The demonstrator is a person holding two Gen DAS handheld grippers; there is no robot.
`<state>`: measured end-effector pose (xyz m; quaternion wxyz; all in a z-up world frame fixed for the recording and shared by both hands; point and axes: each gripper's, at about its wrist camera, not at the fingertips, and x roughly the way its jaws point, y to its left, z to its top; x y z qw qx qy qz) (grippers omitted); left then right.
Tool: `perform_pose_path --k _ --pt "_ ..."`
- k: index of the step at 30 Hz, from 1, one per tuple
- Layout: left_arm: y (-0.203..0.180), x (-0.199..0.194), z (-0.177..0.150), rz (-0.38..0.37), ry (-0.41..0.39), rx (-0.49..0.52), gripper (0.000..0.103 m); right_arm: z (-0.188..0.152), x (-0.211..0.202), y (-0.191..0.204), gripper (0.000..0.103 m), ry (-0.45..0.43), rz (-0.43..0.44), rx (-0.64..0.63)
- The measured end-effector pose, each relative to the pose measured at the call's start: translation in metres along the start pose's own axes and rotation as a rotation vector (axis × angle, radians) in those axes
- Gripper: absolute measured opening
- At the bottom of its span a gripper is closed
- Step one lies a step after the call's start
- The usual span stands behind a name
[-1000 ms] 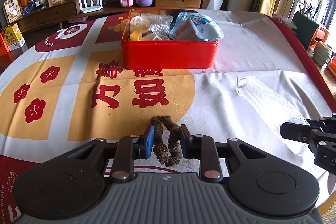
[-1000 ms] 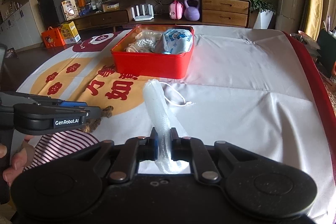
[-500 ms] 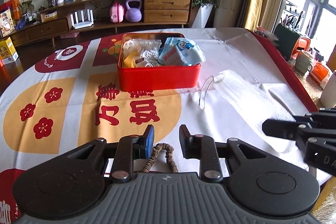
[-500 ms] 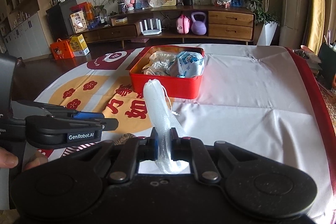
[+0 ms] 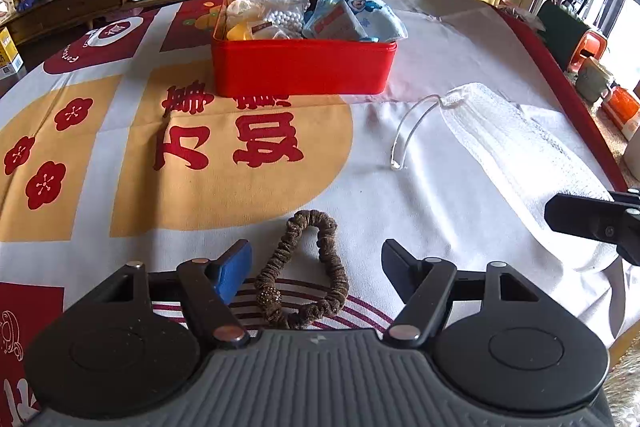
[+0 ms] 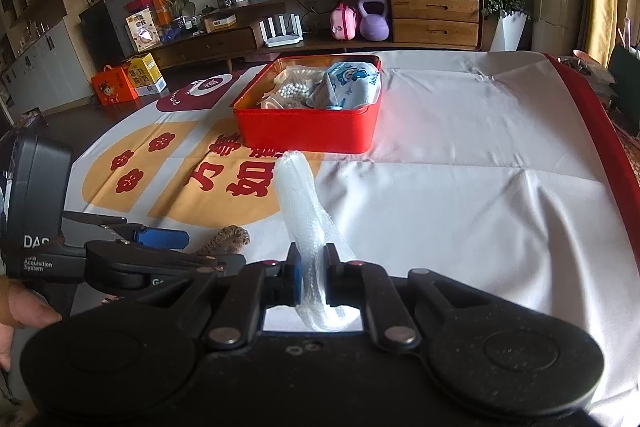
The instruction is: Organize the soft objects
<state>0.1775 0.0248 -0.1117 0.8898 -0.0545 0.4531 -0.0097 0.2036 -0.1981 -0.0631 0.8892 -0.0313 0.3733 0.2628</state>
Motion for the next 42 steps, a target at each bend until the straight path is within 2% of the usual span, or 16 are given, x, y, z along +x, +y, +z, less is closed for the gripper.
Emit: perform_pose_path --k 6,13,18,20,22,25,31,42 --pt "-0.003 0.014 -0.012 0.041 0.042 0.043 0.071 -0.005 0.006 -0.008 0.009 0.017 0.008 0.028" --pt "-0.004 0.015 -0.018 0.074 0.027 0.055 0.069 -0.006 0.007 -0.01 0.009 0.021 0.017 0.035" --pt "-0.007 0.014 -0.019 0.077 0.008 0.069 0.05 -0.006 0.006 -0.01 0.009 0.02 0.015 0.038" --pt "-0.007 0.012 -0.019 0.068 0.001 0.069 0.035 -0.006 0.005 -0.01 0.009 0.019 0.015 0.039" --pt "-0.006 0.012 -0.019 0.071 -0.001 0.06 0.031 -0.006 0.005 -0.01 0.009 0.019 0.015 0.039" --pt "-0.005 0.011 -0.019 0.084 -0.004 0.054 0.02 -0.007 0.004 -0.01 0.009 0.019 0.015 0.037" --pt "0.004 0.009 -0.016 0.07 -0.011 -0.001 0.016 -0.006 0.003 -0.01 0.009 0.016 0.013 0.038" --pt "0.013 -0.01 -0.002 0.051 -0.045 -0.056 0.015 0.0 -0.003 -0.007 0.009 -0.007 0.01 0.043"
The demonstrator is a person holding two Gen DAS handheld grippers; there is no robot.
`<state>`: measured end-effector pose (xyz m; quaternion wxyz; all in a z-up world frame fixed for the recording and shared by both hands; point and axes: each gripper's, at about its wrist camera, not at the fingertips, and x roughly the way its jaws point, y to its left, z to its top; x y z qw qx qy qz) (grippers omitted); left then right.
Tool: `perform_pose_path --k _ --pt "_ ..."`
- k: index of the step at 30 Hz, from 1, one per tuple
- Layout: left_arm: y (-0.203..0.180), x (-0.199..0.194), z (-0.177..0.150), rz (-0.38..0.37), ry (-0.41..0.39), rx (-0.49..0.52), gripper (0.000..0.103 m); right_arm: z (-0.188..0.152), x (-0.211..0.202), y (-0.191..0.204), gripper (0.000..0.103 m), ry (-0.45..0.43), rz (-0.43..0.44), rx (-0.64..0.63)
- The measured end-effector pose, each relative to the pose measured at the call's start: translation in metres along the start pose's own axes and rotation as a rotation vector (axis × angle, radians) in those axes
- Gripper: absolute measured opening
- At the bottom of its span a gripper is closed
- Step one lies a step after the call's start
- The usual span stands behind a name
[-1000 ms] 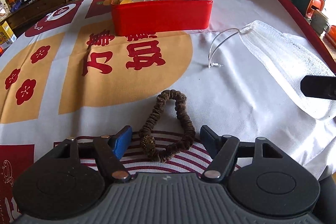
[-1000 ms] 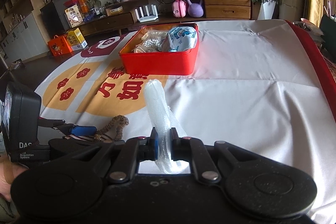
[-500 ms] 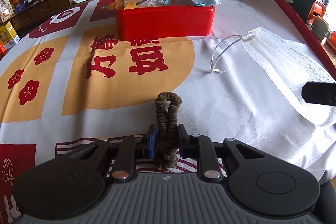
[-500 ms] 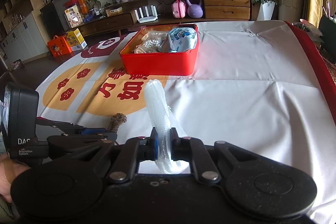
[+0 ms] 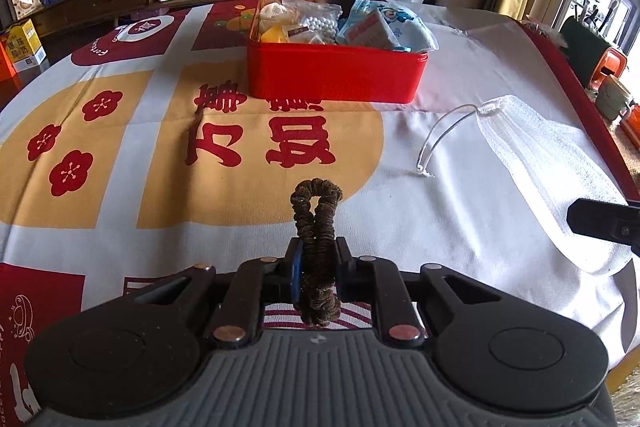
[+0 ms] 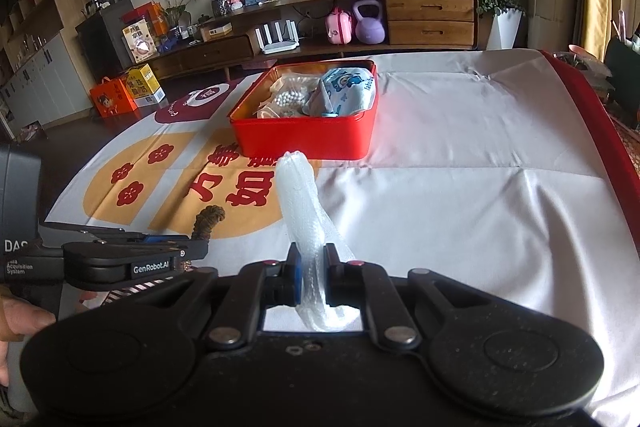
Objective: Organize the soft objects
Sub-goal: 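Lift the bracelet and mesh bag and carry them over the red tin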
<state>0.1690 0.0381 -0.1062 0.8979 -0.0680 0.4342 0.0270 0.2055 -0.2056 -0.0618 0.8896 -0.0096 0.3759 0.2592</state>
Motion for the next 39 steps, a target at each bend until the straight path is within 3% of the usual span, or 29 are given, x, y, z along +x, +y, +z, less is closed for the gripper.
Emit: perform_pose_path --k 20,29,39 --pt "-0.001 -0.046 0.085 -0.021 -0.11 0.069 0.015 0.071 -0.001 0.004 0.009 -0.077 0.041 -0.001" --pt "0.002 -0.04 0.13 -0.022 -0.155 0.069 0.016 0.116 0.019 -0.002 0.009 -0.086 0.026 -0.002" --pt "0.0 -0.009 0.163 -0.037 -0.151 0.087 0.016 0.149 0.058 -0.008 0.009 -0.069 0.021 -0.001"
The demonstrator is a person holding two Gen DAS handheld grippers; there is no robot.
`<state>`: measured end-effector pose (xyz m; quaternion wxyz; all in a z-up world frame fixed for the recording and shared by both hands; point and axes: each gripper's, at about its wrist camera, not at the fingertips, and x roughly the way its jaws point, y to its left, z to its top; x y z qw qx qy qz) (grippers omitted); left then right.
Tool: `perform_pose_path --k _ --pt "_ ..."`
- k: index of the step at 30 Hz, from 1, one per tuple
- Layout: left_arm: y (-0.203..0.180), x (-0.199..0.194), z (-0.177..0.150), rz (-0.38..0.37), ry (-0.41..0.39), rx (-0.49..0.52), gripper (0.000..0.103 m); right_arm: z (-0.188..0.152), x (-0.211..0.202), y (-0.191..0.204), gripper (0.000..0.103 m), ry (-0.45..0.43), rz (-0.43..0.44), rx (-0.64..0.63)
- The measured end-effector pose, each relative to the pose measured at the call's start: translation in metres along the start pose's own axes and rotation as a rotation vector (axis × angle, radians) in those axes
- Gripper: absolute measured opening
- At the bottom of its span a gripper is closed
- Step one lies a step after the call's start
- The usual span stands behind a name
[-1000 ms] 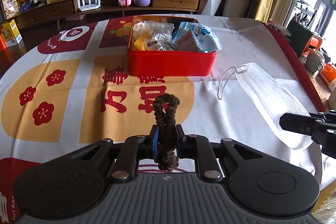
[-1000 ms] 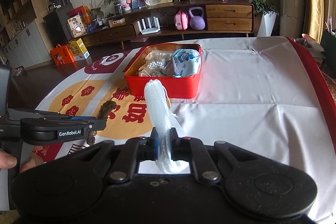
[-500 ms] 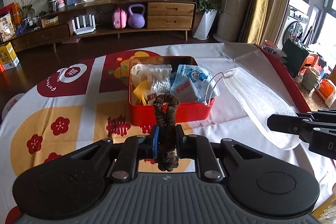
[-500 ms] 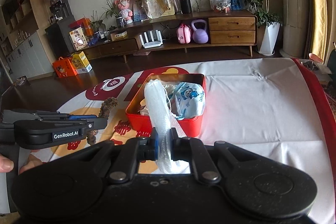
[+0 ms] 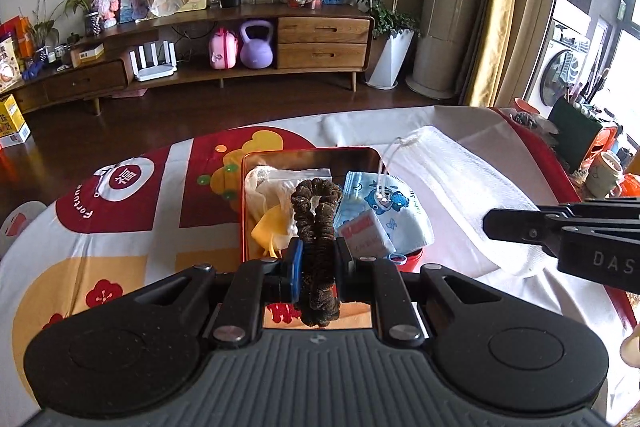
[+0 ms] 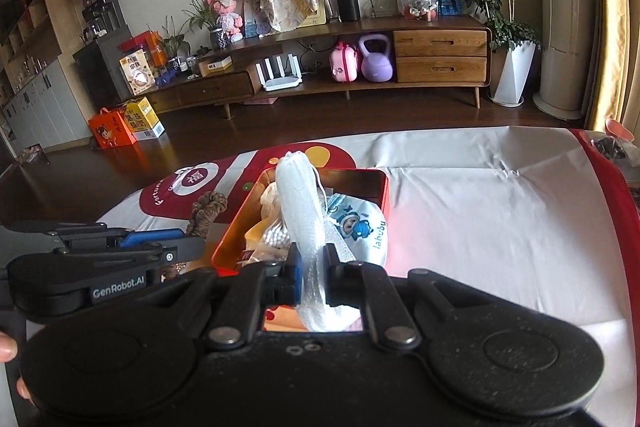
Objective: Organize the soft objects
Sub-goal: 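Lift the bracelet and mesh bag and carry them over the red tin, then lower the bracelet and mesh bag into the tin and open both tools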
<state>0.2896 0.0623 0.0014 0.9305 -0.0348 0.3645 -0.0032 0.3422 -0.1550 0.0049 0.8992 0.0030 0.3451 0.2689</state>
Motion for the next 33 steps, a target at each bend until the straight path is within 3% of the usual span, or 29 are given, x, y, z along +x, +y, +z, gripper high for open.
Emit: perform_pose_path --k 16,33 --pt "0.008 0.077 0.022 0.033 0.065 0.007 0.016 0.031 0.092 -0.014 0.009 0.097 -0.023 0.023" --pt "0.016 0.137 0.022 0.048 0.13 -0.01 0.016 0.023 0.152 -0.021 0.008 0.182 -0.04 0.035"
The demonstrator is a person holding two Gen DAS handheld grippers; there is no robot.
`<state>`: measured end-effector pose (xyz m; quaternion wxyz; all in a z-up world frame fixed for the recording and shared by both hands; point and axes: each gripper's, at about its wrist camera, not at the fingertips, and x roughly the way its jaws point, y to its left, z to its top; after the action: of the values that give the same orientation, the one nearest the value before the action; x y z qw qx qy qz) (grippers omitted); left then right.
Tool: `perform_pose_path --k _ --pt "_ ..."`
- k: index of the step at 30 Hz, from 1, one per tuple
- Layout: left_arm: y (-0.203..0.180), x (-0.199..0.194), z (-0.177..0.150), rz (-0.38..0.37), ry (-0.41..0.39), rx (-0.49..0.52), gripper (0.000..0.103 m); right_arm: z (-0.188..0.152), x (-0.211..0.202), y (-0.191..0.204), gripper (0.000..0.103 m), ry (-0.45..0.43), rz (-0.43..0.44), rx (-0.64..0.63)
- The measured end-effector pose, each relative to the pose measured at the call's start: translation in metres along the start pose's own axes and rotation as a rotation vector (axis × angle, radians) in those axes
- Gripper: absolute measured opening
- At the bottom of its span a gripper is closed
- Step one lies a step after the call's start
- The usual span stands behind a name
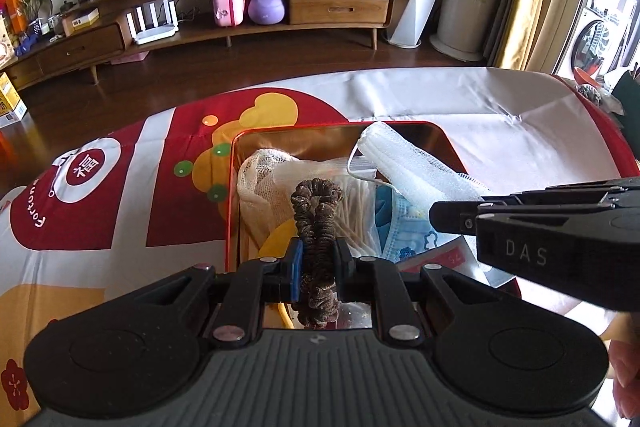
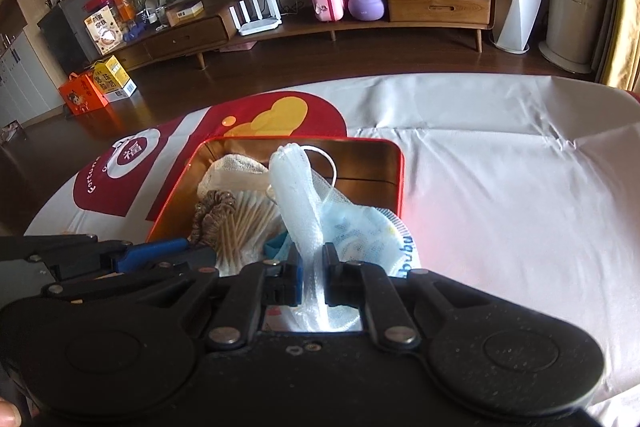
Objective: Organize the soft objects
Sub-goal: 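Lower the bracelet and mesh bag into the tin and open both tools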
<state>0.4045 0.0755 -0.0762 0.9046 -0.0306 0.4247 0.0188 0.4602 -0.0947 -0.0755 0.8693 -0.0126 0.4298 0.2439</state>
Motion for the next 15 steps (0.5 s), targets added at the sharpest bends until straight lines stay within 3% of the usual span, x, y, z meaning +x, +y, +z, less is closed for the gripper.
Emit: perform_pose_path --k 7,15 --pt "0.0 0.011 -0.007 -0.017 0.01 0.006 0.016 -0.006 0.013 -0.003 0.011 0.019 -0.007 0.001" --pt "0.0 0.009 -0.008 -0.023 0.003 -0.022 0.016 -0.007 0.006 -0.004 0.023 0.004 -0.003 -0.007"
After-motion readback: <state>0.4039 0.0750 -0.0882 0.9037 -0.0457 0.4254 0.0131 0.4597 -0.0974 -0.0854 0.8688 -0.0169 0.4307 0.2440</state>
